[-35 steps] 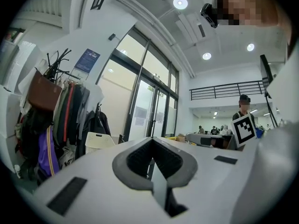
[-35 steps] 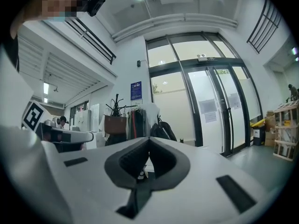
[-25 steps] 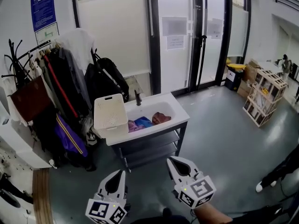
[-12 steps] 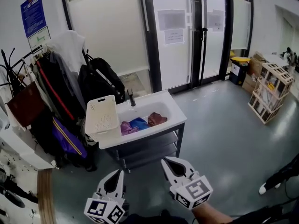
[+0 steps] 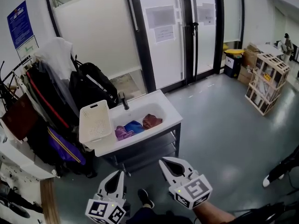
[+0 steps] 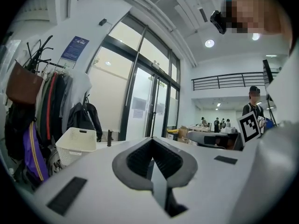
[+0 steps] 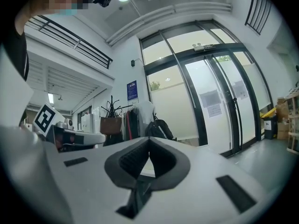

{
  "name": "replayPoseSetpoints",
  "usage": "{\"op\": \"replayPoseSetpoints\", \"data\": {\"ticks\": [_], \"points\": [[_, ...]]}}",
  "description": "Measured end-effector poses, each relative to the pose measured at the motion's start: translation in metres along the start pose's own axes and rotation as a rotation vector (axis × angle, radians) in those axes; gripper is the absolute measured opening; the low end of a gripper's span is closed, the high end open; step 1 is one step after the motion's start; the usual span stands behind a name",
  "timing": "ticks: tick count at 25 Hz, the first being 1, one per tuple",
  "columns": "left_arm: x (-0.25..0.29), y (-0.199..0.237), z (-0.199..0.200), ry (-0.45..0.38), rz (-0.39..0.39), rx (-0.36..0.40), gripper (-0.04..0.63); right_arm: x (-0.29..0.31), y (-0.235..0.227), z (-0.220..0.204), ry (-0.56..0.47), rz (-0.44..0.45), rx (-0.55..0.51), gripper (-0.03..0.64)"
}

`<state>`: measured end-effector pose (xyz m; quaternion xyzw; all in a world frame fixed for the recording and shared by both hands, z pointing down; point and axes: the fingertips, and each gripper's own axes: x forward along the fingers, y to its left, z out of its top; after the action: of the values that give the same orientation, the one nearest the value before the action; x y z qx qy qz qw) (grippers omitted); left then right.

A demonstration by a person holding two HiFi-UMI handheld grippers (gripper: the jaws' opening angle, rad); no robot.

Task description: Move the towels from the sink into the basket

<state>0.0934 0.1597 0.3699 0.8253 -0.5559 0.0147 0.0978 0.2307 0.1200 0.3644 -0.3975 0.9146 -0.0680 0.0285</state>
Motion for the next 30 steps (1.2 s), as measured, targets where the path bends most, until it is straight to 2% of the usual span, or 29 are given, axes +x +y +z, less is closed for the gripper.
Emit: {"op": "replayPoseSetpoints", "data": {"ticks": [6,14,30], "points": [[0.029,0.023,0.012,-0.038,-0.032,-0.017,0.003,0.029,-0.014,0.004,0.016,-0.026,-0.031,0.006],[0.071,0.084,0.037,-0.078,-0.037,-0.025,0.003,0.106,-0.021,0.006,0.047,-0.016,-0.048,0.005],[0.124,0.218,0.076,-0.123,0.026,-0.056,0.003,0.262,-0.026,0.016,0.111,0.005,-0.073,0.005]]}}
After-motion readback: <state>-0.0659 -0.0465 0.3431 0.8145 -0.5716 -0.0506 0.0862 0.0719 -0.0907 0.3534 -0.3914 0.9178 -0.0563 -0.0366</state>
